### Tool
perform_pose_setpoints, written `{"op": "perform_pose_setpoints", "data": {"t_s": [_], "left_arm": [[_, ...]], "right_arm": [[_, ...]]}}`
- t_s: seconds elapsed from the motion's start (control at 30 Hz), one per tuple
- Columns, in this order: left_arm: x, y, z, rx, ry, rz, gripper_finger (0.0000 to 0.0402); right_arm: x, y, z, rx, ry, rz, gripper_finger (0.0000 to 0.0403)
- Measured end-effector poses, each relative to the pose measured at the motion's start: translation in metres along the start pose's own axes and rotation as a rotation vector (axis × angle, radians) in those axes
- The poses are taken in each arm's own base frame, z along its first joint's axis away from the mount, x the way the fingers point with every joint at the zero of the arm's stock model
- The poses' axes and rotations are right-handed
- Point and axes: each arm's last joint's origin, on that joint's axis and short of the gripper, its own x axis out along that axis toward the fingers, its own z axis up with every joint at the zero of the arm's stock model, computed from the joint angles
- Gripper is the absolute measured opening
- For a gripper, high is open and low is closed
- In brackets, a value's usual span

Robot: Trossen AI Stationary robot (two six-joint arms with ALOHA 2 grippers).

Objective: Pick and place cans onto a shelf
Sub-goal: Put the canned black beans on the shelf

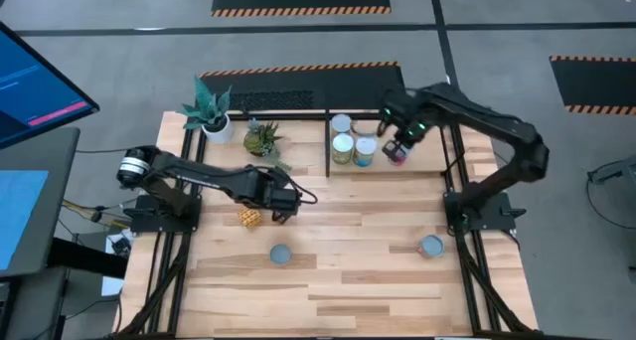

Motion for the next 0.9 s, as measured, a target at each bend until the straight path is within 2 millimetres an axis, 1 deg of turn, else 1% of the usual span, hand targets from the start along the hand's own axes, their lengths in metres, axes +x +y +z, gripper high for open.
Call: {"op": "perform_pose_setpoints", "data": {"t_s": [0.1, 0.17, 0.23, 0.27, 0.3, 0.4, 0.47, 0.6, 0.7, 0.77, 0.9], "left_arm": [[-0.012, 0.01, -0.003, 0.018, 0.062, 0.027, 0.0], [-0.015, 0.02, -0.012, 0.055, 0.12, 0.123, 0.0], [-0.012, 0.03, -0.023, 0.062, 0.185, 0.259, 0.0], [-0.008, 0.034, -0.029, 0.048, 0.221, 0.298, 0.0], [-0.003, 0.035, -0.034, 0.041, 0.246, 0.295, 0.0], [0.014, 0.028, -0.053, 0.057, 0.27, 0.213, 0.0], [0.019, 0.019, -0.06, 0.035, 0.249, 0.162, 0.0], [0.015, 0.012, -0.069, 0.002, 0.228, 0.136, 0.0], [0.011, 0.007, -0.08, 0.005, 0.24, 0.135, 0.0], [0.012, 0.004, -0.086, -0.028, 0.226, 0.123, 0.0], [0.022, -0.003, -0.099, -0.082, 0.218, 0.085, 0.0]], "right_arm": [[-0.02, 0.012, -0.023, -0.019, -0.054, 0.039, 0.0024], [-0.033, 0.019, -0.037, -0.035, -0.107, 0.076, 0.0022], [-0.043, 0.025, -0.05, -0.042, -0.146, 0.11, 0.002], [-0.047, 0.027, -0.056, -0.038, -0.164, 0.12, 0.002], [-0.05, 0.03, -0.061, -0.032, -0.186, 0.122, 0.0019], [-0.059, 0.038, -0.075, -0.036, -0.246, 0.125, 0.0019], [-0.063, 0.042, -0.082, -0.044, -0.275, 0.128, 0.0021], [-0.067, 0.05, -0.091, -0.051, -0.304, 0.145, 0.0024], [-0.068, 0.054, -0.094, -0.054, -0.308, 0.151, 0.0021], [-0.069, 0.056, -0.096, -0.061, -0.316, 0.155, 0.0019], [-0.067, 0.062, -0.096, -0.073, -0.313, 0.147, 0.0018]]}}
